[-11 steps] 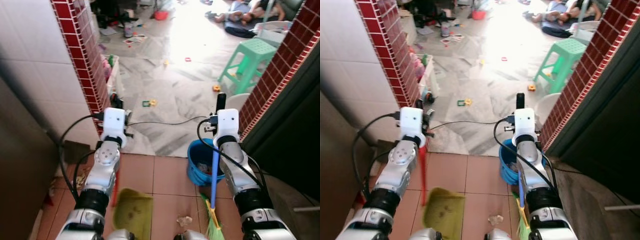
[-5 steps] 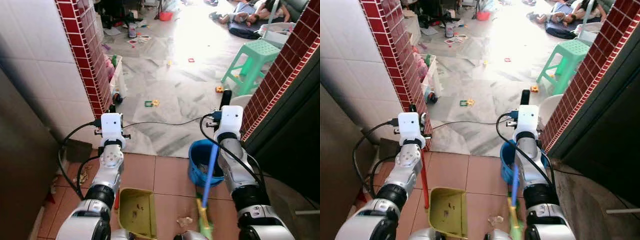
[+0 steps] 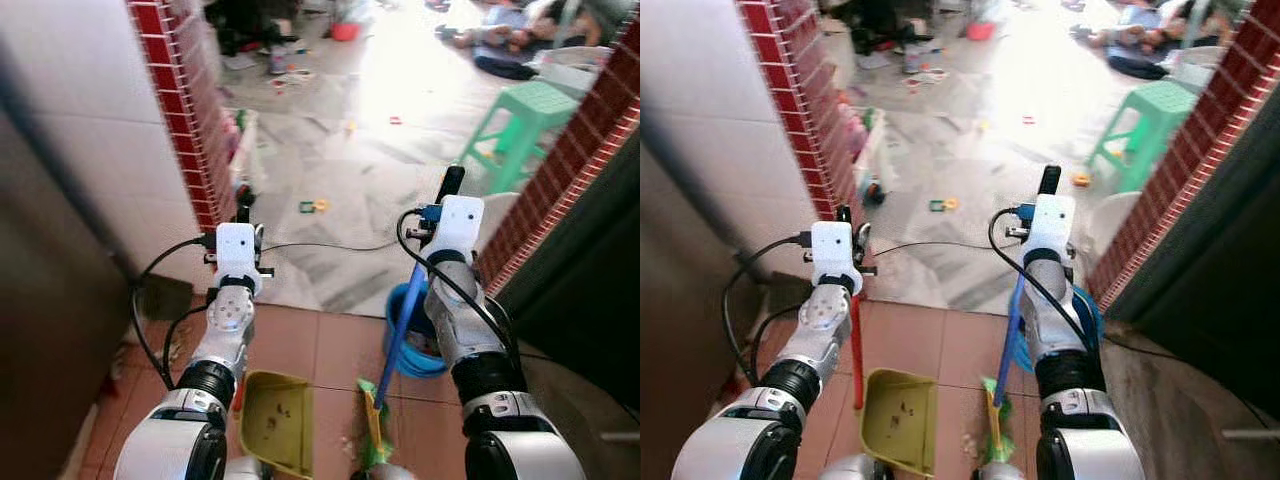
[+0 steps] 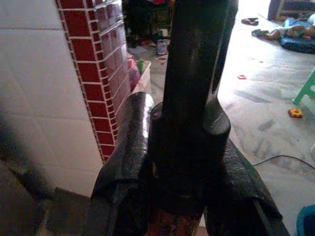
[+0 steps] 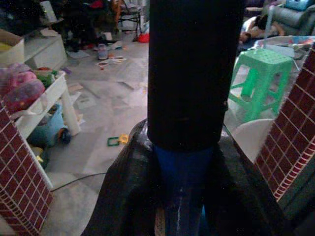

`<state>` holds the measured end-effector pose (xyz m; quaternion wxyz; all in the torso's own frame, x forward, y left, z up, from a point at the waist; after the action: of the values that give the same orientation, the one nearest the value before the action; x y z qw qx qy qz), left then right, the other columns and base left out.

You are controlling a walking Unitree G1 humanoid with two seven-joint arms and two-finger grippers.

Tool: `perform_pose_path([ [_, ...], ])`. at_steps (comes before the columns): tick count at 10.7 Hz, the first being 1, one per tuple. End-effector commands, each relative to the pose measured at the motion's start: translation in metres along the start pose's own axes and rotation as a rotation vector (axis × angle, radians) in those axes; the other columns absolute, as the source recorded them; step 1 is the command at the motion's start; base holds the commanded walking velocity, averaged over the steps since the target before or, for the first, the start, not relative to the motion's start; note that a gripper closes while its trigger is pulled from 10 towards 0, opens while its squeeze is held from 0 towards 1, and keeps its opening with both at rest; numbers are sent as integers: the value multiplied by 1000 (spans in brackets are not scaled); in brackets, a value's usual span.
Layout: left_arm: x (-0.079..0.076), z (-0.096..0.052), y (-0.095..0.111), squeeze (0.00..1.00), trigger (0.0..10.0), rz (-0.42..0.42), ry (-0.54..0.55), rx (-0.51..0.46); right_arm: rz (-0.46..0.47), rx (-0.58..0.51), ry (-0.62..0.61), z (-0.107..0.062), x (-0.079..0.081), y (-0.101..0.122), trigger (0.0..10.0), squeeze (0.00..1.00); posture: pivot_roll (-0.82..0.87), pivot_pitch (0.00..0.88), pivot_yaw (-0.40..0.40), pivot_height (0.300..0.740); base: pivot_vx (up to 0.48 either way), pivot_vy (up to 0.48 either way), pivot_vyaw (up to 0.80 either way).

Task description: Sweep floor

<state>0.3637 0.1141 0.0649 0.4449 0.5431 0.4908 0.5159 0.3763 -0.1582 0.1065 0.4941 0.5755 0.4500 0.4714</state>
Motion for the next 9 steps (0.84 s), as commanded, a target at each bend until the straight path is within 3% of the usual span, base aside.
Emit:
perform_pose_path([
  [1, -14, -1, -3, 0, 10000, -63, -35, 27, 16, -7, -23, 1, -7, 4, 10000, 0, -44, 0, -45, 740, 0, 0, 0],
  [3, -19, -2, -5, 0, 10000, -75, -79, 43, 65, 26, -52, 0, -9, -3, 10000, 0, -35, 0, -44, 740, 0, 0, 0],
  [5, -30, -4, -9, 0, 10000, -91, -153, 67, 144, 25, -53, 2, 3, -1, 10000, 0, -31, 0, -34, 740, 0, 0, 0],
  [9, -44, -6, -16, 0, 10000, -122, -248, 139, 275, -48, 11, 12, 32, 27, 10000, 0, -33, 0, -21, 740, 0, 0, 0],
])
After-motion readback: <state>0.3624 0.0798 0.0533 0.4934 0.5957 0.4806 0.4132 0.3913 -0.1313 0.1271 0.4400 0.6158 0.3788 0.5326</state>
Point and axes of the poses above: a point about 5 cm out from each wrist's last joint towards the gripper, its own z axis pointing out of the wrist towards the gripper, its own y axis along the axis of the wrist's last joint, x = y × z, the point moved 3 cm from there along z, pointing out of the wrist towards the gripper, and after that the axes turned 5 degrees about z, right-handed, at the moved point
